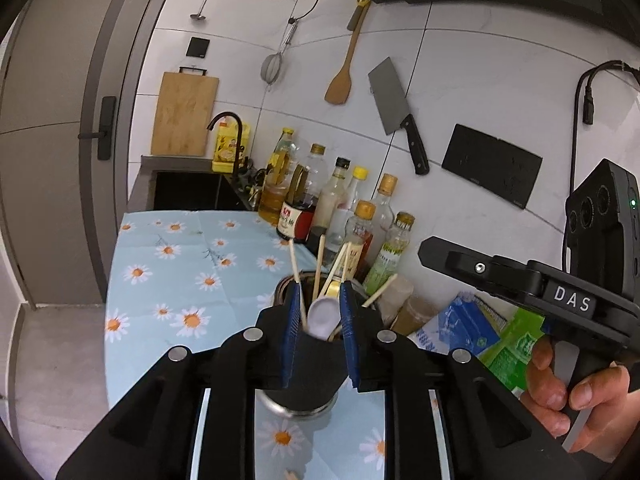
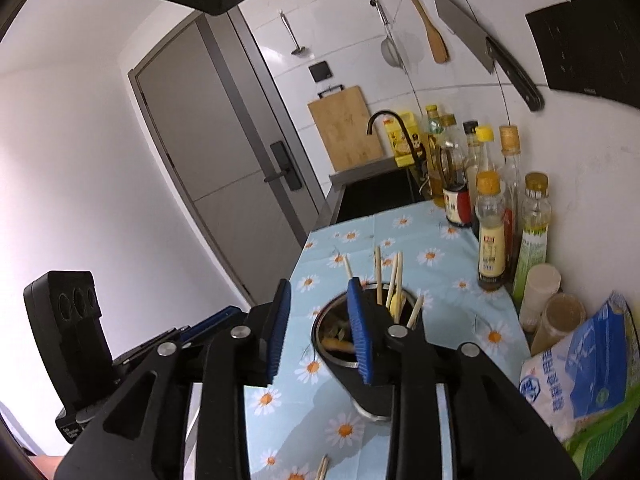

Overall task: Organize utensils
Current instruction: 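Move both open grippers from the holder down to the last two chopsticks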

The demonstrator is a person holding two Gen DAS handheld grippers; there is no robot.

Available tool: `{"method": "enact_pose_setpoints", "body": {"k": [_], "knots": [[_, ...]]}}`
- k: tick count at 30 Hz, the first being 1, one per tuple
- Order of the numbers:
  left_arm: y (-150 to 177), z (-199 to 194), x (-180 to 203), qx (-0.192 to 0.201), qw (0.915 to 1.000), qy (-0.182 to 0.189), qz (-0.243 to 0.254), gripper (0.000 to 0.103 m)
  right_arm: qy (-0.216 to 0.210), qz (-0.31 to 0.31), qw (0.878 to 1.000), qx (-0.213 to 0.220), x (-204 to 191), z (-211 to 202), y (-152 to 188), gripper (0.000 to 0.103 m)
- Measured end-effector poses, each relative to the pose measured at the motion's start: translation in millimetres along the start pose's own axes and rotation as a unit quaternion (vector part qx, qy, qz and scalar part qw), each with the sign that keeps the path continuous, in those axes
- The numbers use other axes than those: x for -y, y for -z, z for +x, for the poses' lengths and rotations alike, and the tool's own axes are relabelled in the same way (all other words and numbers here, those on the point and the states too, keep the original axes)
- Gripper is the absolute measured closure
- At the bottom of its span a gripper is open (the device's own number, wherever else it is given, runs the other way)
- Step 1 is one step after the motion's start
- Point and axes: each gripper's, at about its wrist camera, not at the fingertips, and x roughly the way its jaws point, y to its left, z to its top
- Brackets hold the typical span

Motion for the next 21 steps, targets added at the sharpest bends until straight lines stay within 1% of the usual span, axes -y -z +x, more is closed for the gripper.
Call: {"method": "enact_pose_setpoints", "body": {"k": [2,5,9,11,13,14,15,19,21], "knots": [[4,-7,-1,-0.004,1.0,-0.004,0.0,0.084,-0.005,0.001,1.0,-0.007,-2,-3,6,0.07],[13,-18,-3,-0.015,0.9998,-0.01,-0.005,0.083,-0.001,-0.001,1.0,-0.022,-5,-5,17,0.068],[28,-30,-5,-0.031,0.9993,-0.012,-0.016,0.078,0.003,0.005,0.999,-0.045,-5,-7,33,0.065],[37,-35,-7,-0.043,0.9987,-0.017,-0.02,0.078,0.003,0.004,0.998,-0.067,-7,-5,42,0.062],[45,-38,-8,-0.053,0.9981,-0.018,-0.025,0.077,0.006,0.002,0.996,-0.088,-8,-2,51,0.055],[49,-40,-8,-0.057,0.9978,-0.019,-0.027,0.075,0.01,0.003,0.995,-0.099,-8,0,55,0.054],[55,-41,-10,-0.065,0.9972,-0.021,-0.03,0.073,0.01,0.005,0.994,-0.111,-7,2,60,0.054],[74,-46,-16,-0.087,0.9947,-0.025,-0.049,0.072,0.012,0.013,0.988,-0.151,-6,9,76,0.054],[85,-45,-18,-0.106,0.9923,-0.026,-0.058,0.072,0.01,0.018,0.985,-0.169,-4,12,83,0.054]]}}
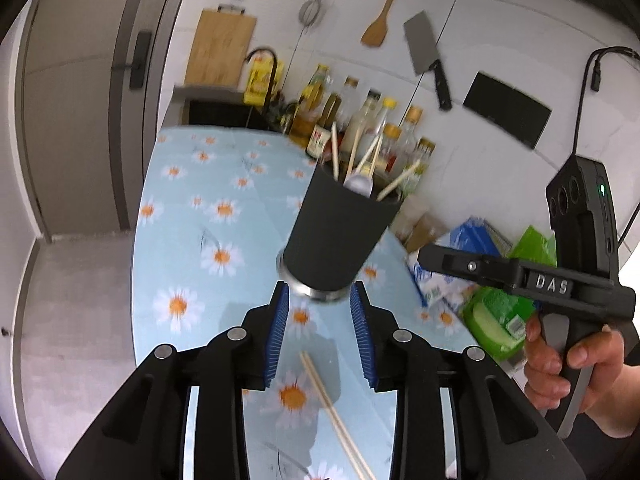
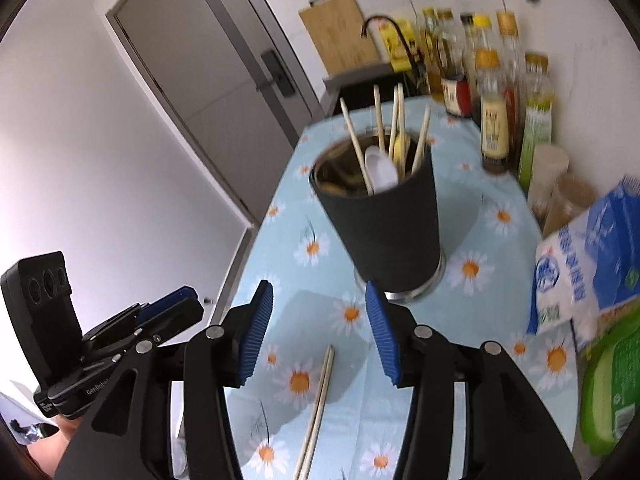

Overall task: Organize utensils
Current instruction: 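Move both open grippers from the holder down to the last two chopsticks, then grasp one chopstick with the right gripper while the left gripper grasps the other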

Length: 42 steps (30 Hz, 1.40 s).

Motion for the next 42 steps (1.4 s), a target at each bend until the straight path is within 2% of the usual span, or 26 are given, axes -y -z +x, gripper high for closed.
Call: {"method": "enact_pose_setpoints", "body": {"k": [8,12,15,20,24,26,32,36,42], "knots": [[34,10,-6,-0.054,0.9983,0.004,-0.022,0.072,-0.009,0.028,0.993,-0.11,5,35,19,0.054],[48,13,-10,-0.082,0.9962,0.008,-0.031,0.072,-0.012,0.044,0.985,-0.164,7,54,29,0.054],[58,17,-16,-0.105,0.9936,0.011,-0.039,0.072,-0.005,0.054,0.98,-0.189,8,65,34,0.054],[72,15,-23,-0.124,0.9906,0.008,-0.056,0.072,0.002,0.069,0.965,-0.254,7,90,46,0.055],[85,14,-28,-0.135,0.9881,0.002,-0.075,0.072,0.011,0.076,0.947,-0.311,6,115,57,0.069],[92,15,-30,-0.142,0.9862,0.002,-0.085,0.072,0.02,0.073,0.939,-0.336,3,127,61,0.073],[109,12,-36,-0.152,0.9823,-0.003,-0.109,0.072,0.054,0.056,0.922,-0.38,0,151,70,0.082],[113,11,-39,-0.153,0.9807,-0.004,-0.122,0.072,0.07,0.046,0.917,-0.39,-4,160,67,0.087],[115,14,-41,-0.154,0.9795,-0.002,-0.13,0.072,0.093,0.045,0.911,-0.399,-11,174,65,0.089]]}}
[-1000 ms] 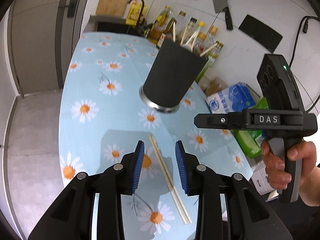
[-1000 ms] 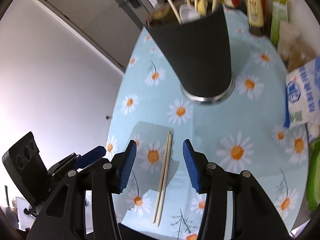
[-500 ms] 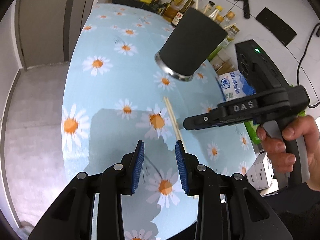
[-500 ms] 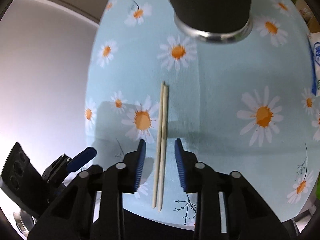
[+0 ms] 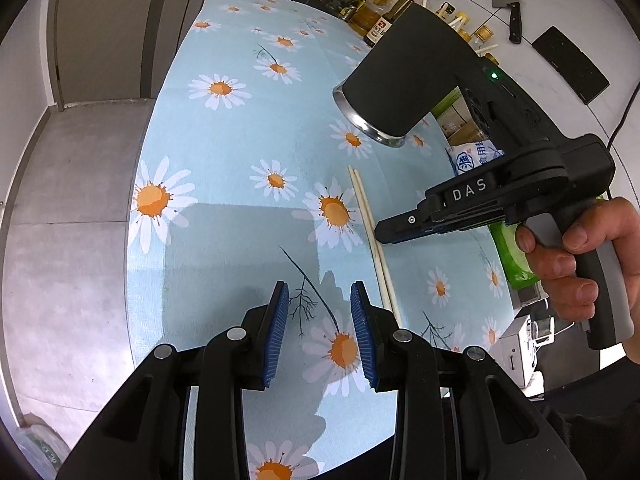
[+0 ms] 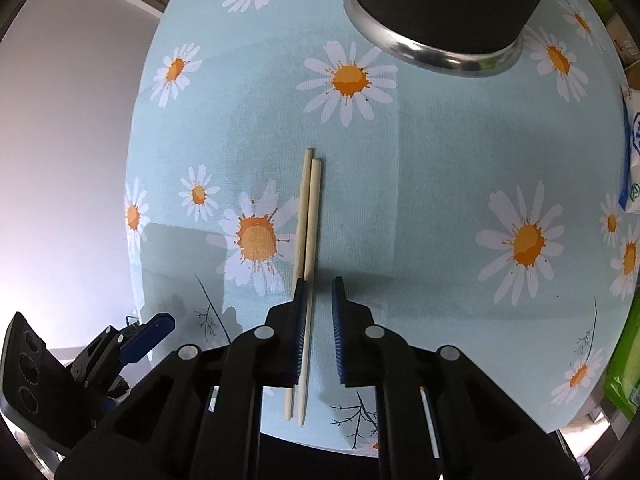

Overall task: Organize utensils
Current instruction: 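Grasp one chopstick with the right gripper while the left gripper grasps the other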

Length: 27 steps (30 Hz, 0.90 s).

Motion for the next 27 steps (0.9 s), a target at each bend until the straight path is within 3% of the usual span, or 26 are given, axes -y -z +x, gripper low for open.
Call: {"method": "enact_pose_setpoints", "body": {"k": [18,27], "knots": [[-2,5,5,-0.015,0.9997,0.01,0.017,0.072,0.089,0.017,0.996,0.005,-41,3,-4,0.096],[-4,4,8,-0.022,0.9995,0.001,0.023,0.072,0.056,0.022,0.998,0.015,-30,5,1,0.098]]}}
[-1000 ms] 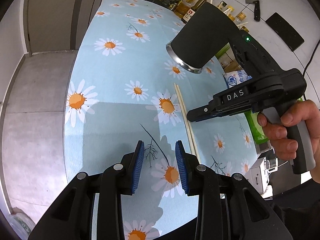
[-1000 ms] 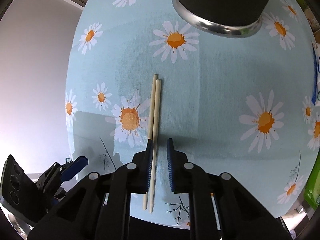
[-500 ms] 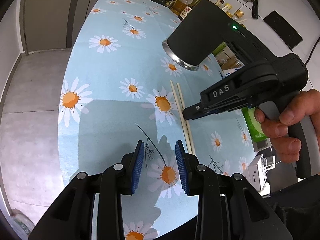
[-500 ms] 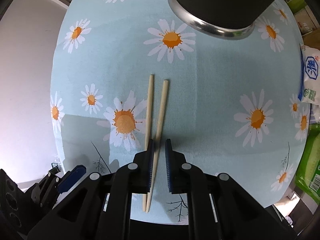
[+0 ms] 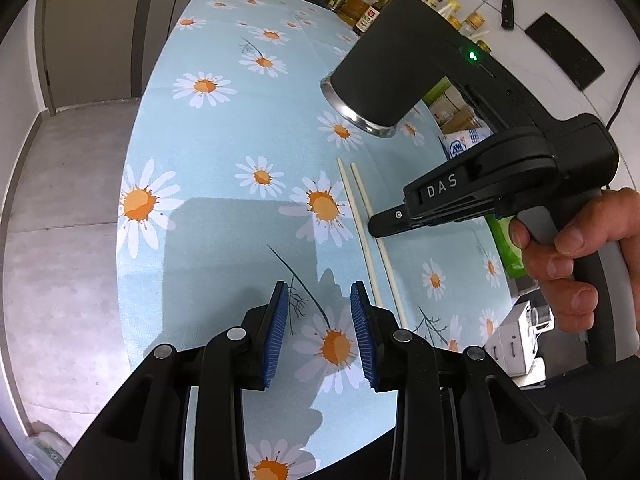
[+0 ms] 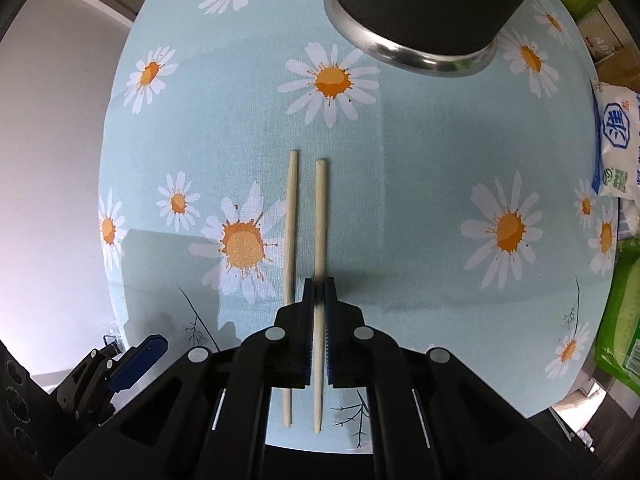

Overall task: Organize utensils
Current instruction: 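Grasp one chopstick with the right gripper while the left gripper grasps the other, then lift both chopsticks with both grippers and carry them over the holder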

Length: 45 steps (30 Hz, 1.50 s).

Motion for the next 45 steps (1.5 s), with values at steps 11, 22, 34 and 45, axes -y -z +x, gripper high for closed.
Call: {"method": "enact_pose_setpoints", "body": {"k": [11,22,34,45], "knots": [[-19,18,26,-0.028,0.9991,-0.024,0.022,0.072,-0.051,-0.001,0.998,0.037,51,-28,11,0.098],[-46,57,57,-0.09,0.9913,-0.095,0.013,0.072,-0.114,-0.025,0.991,0.071,106,-51,23,0.098],[-62,89,73,-0.127,0.9774,-0.169,0.004,0.084,-0.144,-0.054,0.98,0.126,148,-83,38,0.098],[-68,95,68,-0.116,0.9743,-0.193,-0.012,0.099,-0.156,-0.072,0.976,0.138,151,-97,39,0.098]]}}
